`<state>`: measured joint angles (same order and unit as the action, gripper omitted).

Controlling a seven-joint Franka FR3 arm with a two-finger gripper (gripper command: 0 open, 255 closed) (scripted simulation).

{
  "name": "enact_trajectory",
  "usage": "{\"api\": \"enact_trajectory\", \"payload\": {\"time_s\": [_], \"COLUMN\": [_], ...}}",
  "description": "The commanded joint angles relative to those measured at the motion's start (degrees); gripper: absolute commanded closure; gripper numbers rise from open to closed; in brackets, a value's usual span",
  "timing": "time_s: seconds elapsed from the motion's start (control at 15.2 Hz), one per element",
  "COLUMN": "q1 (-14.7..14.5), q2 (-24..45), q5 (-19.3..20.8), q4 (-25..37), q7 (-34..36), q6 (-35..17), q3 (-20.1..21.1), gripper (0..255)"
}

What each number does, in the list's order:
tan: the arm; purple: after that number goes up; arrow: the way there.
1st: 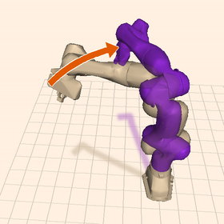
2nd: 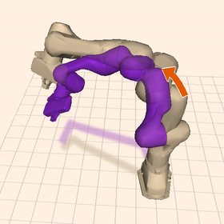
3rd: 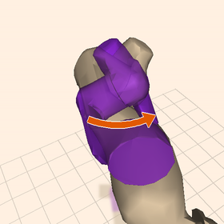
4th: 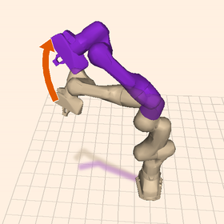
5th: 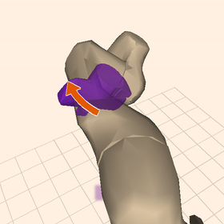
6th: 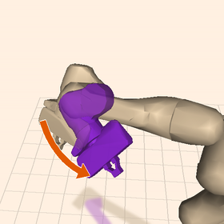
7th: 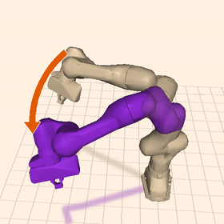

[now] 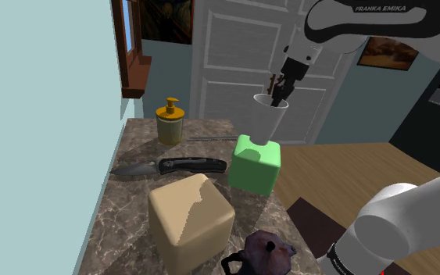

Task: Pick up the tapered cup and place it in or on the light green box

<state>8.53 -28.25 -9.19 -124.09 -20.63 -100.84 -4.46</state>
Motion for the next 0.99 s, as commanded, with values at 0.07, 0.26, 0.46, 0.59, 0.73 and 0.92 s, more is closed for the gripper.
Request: {"api": "enact_trajectory", "payload": {"time_s": [0.07,0.26,0.46,0.59,0.73,0.92], "q1": [0.06,0.08,0.07,0.07,0.07,0.07], "q2": [-0.25,-0.37,-0.36,-0.36,-0.36,-0.36], "q5": [-0.05,-0.11,-0.12,-0.12,-0.12,-0.12], "q4": [-2.60,-4.48,-4.47,-4.47,-4.47,-4.46], "q7": [-0.48,-0.77,-0.77,-0.77,-0.77,-0.77], "q6": [-2.35,-4.08,-4.08,-4.08,-4.08,-4.08], "q3": [-0.05,-0.04,-0.05,-0.05,-0.05,-0.04], "gripper": [255,255,255,255,255,0]}}
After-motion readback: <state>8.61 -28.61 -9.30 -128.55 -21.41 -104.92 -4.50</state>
